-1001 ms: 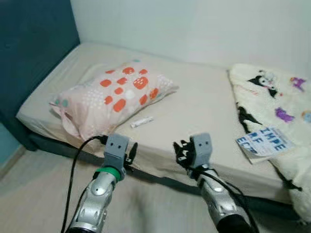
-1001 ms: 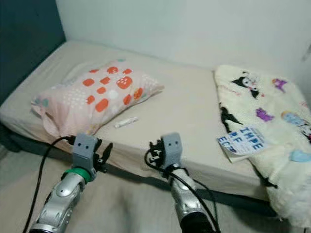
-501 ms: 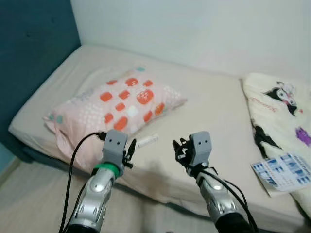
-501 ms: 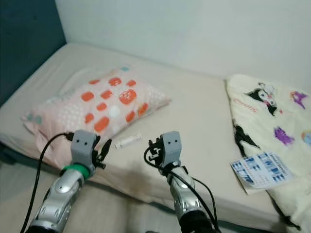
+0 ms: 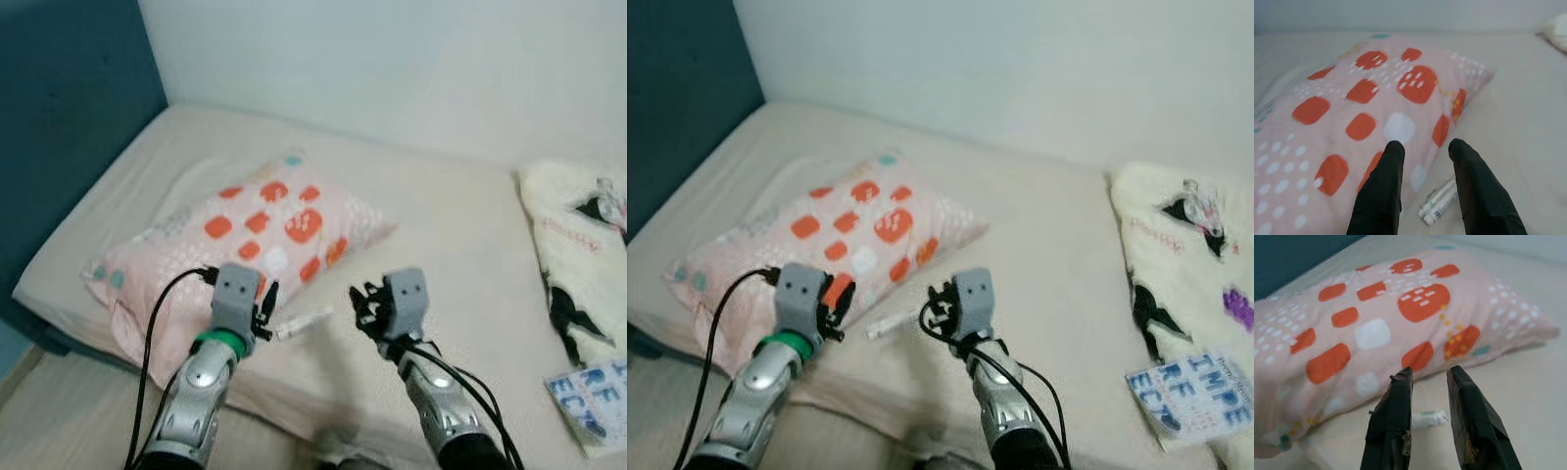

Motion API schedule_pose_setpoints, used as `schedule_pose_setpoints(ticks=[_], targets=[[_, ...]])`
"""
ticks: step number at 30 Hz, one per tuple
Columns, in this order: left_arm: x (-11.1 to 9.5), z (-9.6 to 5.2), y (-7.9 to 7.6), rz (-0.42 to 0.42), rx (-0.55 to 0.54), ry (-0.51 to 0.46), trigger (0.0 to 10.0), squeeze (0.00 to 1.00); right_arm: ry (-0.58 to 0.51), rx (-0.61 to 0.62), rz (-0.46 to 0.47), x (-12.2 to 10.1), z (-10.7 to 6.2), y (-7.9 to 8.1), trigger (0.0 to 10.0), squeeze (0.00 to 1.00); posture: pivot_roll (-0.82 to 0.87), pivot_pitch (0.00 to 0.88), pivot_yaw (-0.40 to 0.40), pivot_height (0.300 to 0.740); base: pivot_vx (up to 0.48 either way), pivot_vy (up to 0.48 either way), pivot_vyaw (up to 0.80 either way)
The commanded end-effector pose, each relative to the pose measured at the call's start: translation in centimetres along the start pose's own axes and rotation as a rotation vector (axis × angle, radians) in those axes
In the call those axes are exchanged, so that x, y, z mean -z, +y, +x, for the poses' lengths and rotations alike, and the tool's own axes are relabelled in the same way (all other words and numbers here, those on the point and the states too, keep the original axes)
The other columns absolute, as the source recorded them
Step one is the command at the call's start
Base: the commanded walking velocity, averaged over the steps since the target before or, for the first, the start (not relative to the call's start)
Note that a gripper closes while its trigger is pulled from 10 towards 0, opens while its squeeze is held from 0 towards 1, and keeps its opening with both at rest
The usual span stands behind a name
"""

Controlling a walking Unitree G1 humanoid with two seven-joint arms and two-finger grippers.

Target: Clean up the room

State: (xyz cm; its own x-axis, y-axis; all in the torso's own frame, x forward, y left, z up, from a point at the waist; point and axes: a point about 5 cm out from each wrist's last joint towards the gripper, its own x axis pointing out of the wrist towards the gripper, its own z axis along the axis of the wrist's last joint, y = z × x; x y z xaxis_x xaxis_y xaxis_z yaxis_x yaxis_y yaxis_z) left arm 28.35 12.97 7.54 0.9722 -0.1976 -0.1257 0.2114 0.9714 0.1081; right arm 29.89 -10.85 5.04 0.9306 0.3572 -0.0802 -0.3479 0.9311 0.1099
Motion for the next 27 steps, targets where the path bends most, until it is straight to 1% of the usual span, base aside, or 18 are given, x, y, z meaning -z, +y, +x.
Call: schedule_pose_setpoints(ticks=[1,8,12,24,27], targets=[[0.84,-0.34,0.02,0.001,0.002,0.032,10.0,0.00,0.028,0.006,0.032,1.01,-0.51,0.27,10.0,0.00,0.01,0.000,-0.003,0.728,0.000,0.000,0.00],[0.87,-0.46,0.16,0.003,0.004,0.033,10.0,0.00,0.033,-0.003,0.044,1.24,-0.61,0.51,10.0,0.00,0.01,0.000,0.002,0.708,0.000,0.000,0.00],[0.97,-0.57,0.23,0.010,0.008,0.036,10.0,0.00,0.035,-0.011,0.057,1.31,-0.56,0.73,10.0,0.00,0.01,0.000,0.006,0.688,0.000,0.000,0.00],[1.03,-0.70,0.55,0.022,0.008,0.043,10.0,0.00,0.037,-0.023,0.073,1.45,-0.49,1.18,10.0,0.00,0.02,0.000,0.017,0.648,0.000,0.000,0.00],[0.96,-0.62,0.48,0.025,0.011,0.042,10.0,0.00,0.040,-0.031,0.091,1.53,-0.51,1.24,10.0,0.00,0.02,0.000,0.020,0.633,0.000,0.000,0.00]])
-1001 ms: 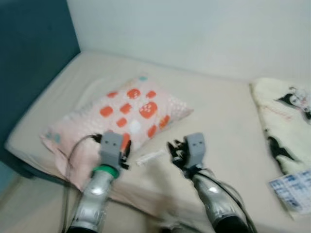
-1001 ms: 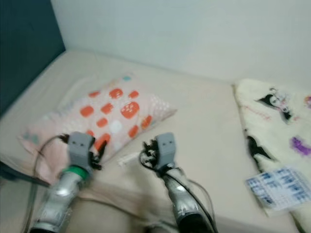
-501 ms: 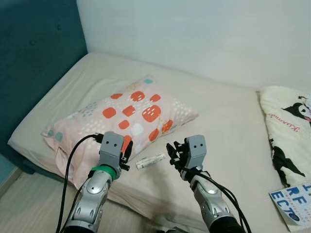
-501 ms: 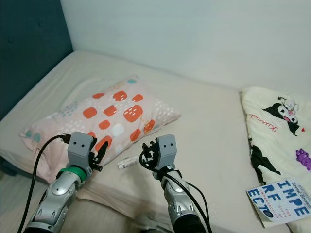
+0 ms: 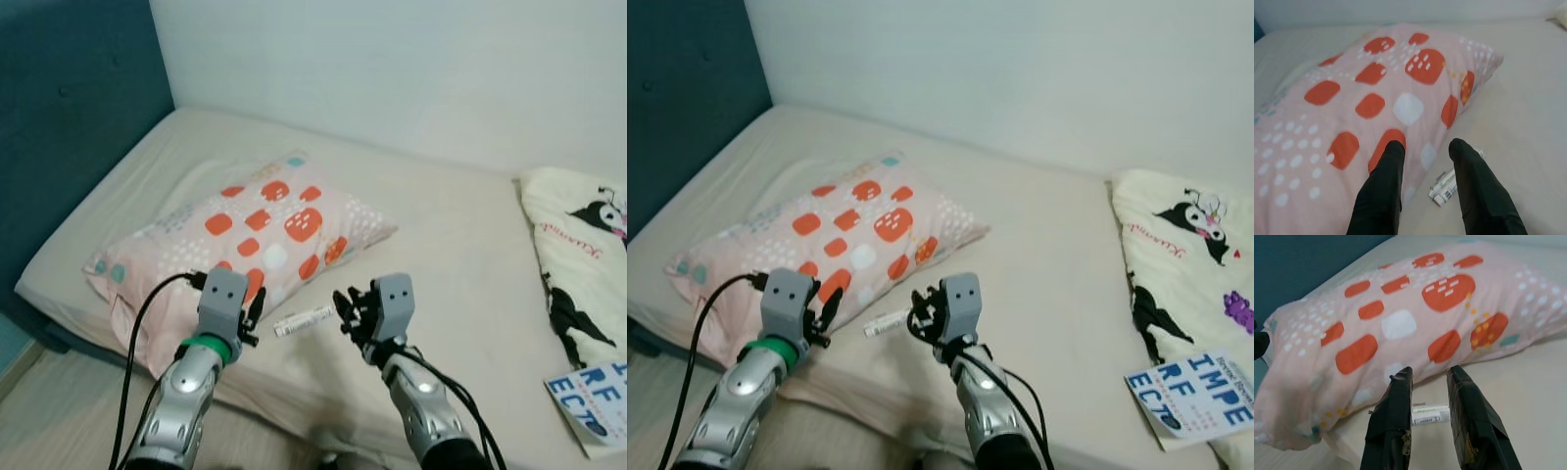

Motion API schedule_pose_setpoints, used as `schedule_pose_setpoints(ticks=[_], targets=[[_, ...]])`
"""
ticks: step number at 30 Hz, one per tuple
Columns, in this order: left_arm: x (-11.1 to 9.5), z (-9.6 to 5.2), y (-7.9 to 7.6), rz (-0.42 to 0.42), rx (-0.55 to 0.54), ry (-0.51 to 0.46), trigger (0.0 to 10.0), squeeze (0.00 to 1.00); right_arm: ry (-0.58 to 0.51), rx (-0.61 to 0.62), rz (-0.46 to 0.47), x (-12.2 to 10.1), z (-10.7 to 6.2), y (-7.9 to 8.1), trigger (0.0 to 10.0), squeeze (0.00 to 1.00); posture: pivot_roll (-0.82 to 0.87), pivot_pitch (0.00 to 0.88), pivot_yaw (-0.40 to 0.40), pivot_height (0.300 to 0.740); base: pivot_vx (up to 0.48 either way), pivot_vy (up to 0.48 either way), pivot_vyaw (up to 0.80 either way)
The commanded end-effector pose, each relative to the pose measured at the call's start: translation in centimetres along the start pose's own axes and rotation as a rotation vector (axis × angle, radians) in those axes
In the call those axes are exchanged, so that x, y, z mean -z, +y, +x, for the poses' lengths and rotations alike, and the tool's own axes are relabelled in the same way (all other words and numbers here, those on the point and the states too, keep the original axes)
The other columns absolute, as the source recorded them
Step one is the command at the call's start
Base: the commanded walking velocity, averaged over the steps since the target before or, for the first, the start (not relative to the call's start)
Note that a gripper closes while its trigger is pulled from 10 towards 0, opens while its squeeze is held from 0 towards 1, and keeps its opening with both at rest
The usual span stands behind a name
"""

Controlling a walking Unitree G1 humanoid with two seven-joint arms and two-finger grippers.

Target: Clean up the room

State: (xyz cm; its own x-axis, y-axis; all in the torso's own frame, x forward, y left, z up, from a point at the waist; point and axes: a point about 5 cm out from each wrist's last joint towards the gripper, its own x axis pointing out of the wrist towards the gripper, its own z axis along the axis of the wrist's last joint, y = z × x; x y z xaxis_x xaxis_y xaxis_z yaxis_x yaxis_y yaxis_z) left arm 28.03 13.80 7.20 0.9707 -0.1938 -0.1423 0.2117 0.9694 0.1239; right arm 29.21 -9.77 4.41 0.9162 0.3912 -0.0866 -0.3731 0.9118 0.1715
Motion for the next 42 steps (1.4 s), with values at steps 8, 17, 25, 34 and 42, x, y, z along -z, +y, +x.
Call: schedule_pose_setpoints(ticks=[8,17,25,34,42], targets=[[0.5,-0.2,-0.2,0.016,0.014,0.027,10.0,0.00,0.068,-0.092,0.148,1.4,-0.5,1.0,10.0,0.00,0.02,0.002,0.021,0.618,0.000,0.000,0.00],[0.2,-0.4,-0.1,0.043,0.017,0.019,10.0,0.00,0.098,-0.202,0.277,1.5,-0.6,2.1,10.0,0.00,0.03,0.026,0.029,0.618,0.000,0.000,0.00],[-0.1,-0.6,0.0,0.051,0.019,0.016,10.0,0.00,0.081,-0.112,0.216,1.0,0.2,1.1,10.0,0.00,0.04,0.073,0.039,0.618,0.000,0.000,0.00],[-2.3,-1.9,1.2,0.097,-0.002,-0.038,10.0,0.00,0.080,0.038,0.332,-0.7,2.6,-0.6,10.0,0.00,0.10,0.204,0.048,0.618,0.000,0.000,0.00],[-3.8,-3.2,2.3,0.122,-0.034,-0.067,10.0,0.00,0.084,0.124,0.381,-1.8,3.6,-2.1,10.0,0.32,0.14,0.261,0.051,0.618,0.000,0.000,0.00]])
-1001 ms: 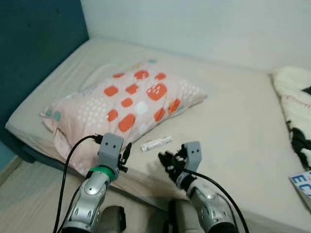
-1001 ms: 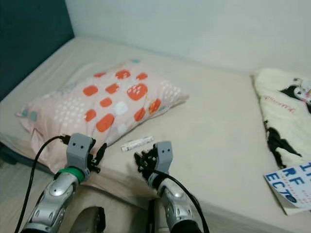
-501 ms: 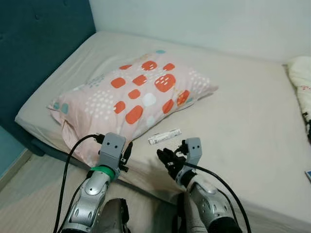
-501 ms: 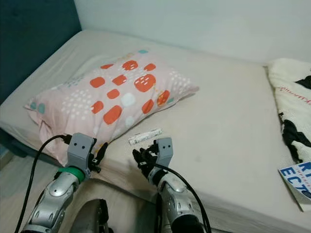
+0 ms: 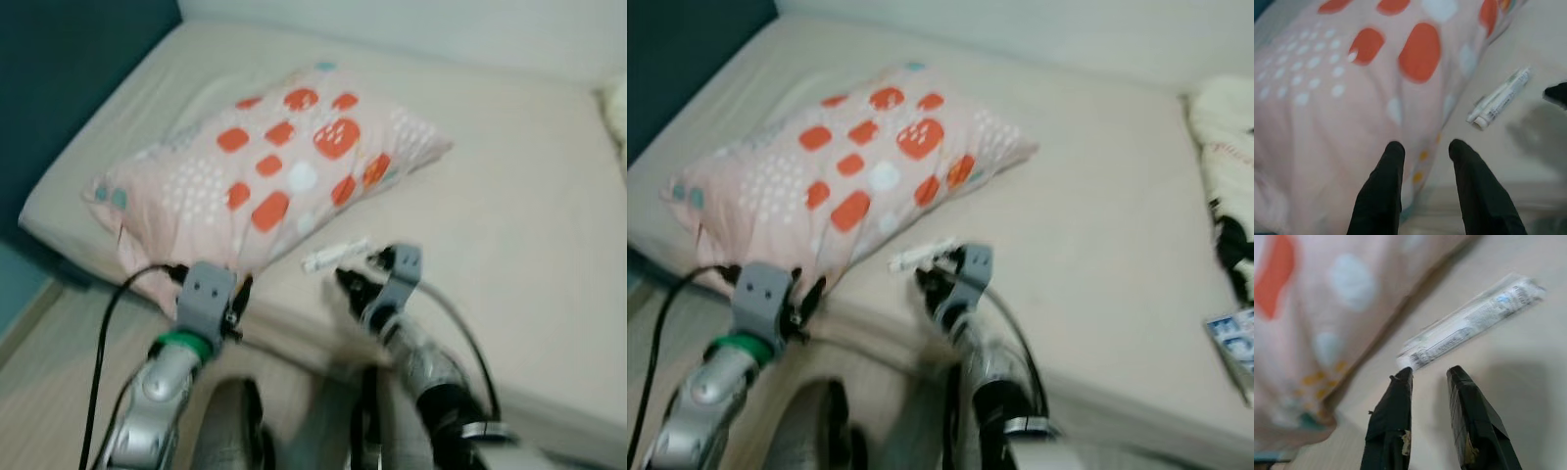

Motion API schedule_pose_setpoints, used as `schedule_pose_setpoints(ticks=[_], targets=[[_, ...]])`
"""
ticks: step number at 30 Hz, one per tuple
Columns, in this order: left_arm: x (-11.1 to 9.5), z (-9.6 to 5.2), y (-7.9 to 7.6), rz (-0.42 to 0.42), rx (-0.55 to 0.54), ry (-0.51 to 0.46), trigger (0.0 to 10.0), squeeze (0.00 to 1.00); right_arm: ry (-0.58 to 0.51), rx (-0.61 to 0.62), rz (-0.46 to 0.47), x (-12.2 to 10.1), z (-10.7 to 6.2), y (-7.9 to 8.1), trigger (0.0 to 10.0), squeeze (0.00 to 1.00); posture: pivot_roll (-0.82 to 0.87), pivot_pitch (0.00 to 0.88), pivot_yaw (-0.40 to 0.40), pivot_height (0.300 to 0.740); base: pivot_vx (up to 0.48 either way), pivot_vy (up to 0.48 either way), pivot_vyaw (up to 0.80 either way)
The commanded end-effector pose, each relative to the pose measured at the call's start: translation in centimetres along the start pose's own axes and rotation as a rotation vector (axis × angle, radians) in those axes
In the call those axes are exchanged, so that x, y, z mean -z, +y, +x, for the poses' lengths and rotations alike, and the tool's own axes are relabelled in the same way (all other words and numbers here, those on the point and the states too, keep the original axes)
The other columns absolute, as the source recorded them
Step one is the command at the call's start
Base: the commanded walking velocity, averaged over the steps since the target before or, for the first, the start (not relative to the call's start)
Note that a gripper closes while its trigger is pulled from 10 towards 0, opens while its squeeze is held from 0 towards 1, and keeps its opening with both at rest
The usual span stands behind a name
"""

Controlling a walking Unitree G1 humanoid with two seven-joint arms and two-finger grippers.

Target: Clean up the room

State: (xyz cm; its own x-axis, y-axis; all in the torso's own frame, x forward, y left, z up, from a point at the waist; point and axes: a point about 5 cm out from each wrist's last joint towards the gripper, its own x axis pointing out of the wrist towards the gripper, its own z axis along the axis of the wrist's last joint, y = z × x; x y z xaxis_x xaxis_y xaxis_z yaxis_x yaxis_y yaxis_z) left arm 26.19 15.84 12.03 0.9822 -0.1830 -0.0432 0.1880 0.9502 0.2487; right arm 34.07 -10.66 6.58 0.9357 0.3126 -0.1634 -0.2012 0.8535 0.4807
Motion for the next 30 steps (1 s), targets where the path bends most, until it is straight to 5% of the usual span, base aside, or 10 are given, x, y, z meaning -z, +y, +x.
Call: schedule_pose_setpoints(ticks=[1,2,3,16,17,30], targets=[[0.4,-0.4,0.1,-0.002,-0.001,0.029,10.0,0.00,0.035,0.027,0.034,1.1,-0.3,-0.3,10.0,0.32,0.14,0.261,0.051,0.618,0.000,0.000,0.00],[0.0,-0.7,0.5,0.002,-0.013,0.022,10.0,0.00,0.030,0.062,0.057,0.6,0.0,-0.7,10.0,0.93,0.16,0.284,0.053,0.618,0.000,0.000,0.00],[-0.6,-1.2,1.0,0.007,-0.029,0.016,10.0,0.00,0.023,0.101,0.092,0.0,0.2,-1.1,10.0,1.00,0.19,0.315,0.062,0.618,0.000,0.000,0.00],[-3.7,-3.0,2.3,0.015,-0.072,-0.012,10.0,0.00,0.003,0.164,0.255,-2.2,1.4,-1.2,10.0,1.00,0.24,0.386,0.083,0.618,0.000,0.000,0.00],[-4.2,-3.2,2.6,0.019,-0.080,-0.016,10.0,0.00,-0.014,0.153,0.279,-2.7,1.6,-1.1,10.0,0.00,0.27,0.418,0.098,0.618,0.000,0.000,0.00],[-6.6,-5.6,4.4,0.055,-0.137,-0.012,10.0,0.00,-0.133,0.108,0.377,-5.5,2.2,-0.9,10.0,0.00,0.36,0.471,0.131,0.618,0.000,0.000,0.00]])
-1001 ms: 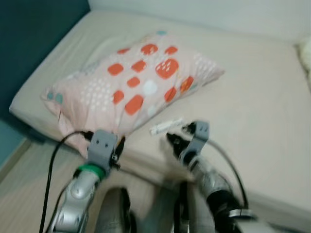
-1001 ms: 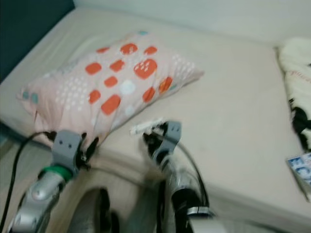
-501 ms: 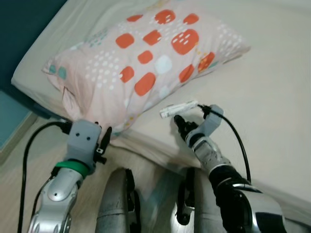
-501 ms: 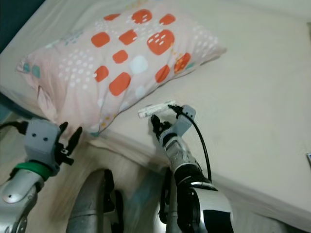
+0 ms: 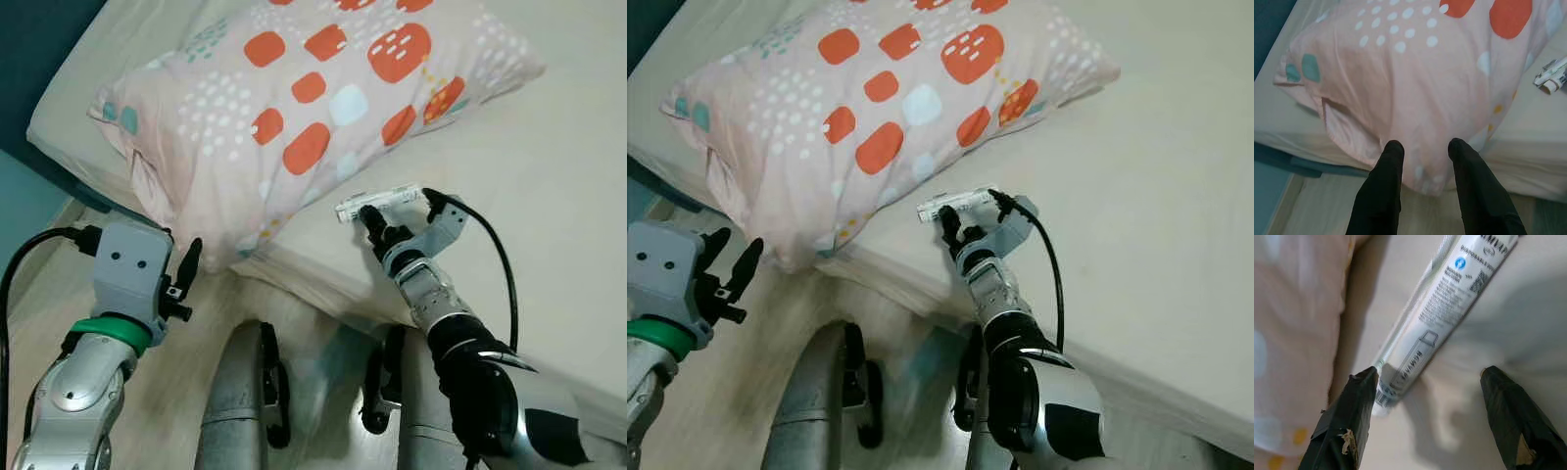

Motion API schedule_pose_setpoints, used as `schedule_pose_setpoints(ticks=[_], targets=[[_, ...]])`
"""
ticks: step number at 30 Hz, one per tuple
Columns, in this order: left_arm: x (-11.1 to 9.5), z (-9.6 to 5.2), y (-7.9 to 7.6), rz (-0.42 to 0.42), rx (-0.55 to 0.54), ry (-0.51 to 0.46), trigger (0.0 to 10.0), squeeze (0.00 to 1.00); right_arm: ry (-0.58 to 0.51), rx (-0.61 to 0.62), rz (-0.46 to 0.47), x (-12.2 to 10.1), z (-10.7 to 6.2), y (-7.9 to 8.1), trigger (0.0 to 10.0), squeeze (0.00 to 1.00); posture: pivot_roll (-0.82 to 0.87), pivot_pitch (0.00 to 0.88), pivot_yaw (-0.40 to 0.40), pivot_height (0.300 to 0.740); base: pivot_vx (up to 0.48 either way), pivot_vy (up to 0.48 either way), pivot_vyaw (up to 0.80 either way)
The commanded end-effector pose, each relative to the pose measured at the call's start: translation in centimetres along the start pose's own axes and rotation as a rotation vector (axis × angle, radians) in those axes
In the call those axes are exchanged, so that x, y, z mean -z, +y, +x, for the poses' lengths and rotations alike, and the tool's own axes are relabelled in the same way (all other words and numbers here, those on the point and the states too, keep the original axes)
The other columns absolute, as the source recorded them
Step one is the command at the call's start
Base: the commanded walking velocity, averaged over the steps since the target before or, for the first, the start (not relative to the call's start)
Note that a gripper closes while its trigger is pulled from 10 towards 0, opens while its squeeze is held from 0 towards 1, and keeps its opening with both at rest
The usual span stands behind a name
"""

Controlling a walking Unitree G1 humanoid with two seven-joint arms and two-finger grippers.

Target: Clean up the room

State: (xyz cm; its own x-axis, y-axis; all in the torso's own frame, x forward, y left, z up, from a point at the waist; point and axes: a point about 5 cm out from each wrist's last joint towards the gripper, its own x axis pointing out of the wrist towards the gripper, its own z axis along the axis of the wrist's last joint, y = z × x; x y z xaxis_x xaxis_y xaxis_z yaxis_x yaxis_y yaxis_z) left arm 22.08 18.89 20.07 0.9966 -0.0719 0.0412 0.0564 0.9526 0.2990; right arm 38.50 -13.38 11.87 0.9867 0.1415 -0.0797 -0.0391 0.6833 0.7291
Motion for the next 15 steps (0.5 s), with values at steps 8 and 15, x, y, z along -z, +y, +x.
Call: schedule_pose_setpoints(ticks=[8,15], targets=[[-1.0,-2.1,1.3,0.031,-0.040,0.061,10.0,0.00,0.011,-0.039,0.077,0.1,0.5,1.3,8.1,0.00,0.42,0.514,0.141,0.618,0.000,0.000,0.00],[-1.3,-3.4,1.8,0.042,-0.072,0.094,10.0,0.00,0.022,-0.052,0.088,-0.4,1.2,2.7,0.0,0.00,0.46,0.545,0.140,0.618,0.000,0.000,0.00]])
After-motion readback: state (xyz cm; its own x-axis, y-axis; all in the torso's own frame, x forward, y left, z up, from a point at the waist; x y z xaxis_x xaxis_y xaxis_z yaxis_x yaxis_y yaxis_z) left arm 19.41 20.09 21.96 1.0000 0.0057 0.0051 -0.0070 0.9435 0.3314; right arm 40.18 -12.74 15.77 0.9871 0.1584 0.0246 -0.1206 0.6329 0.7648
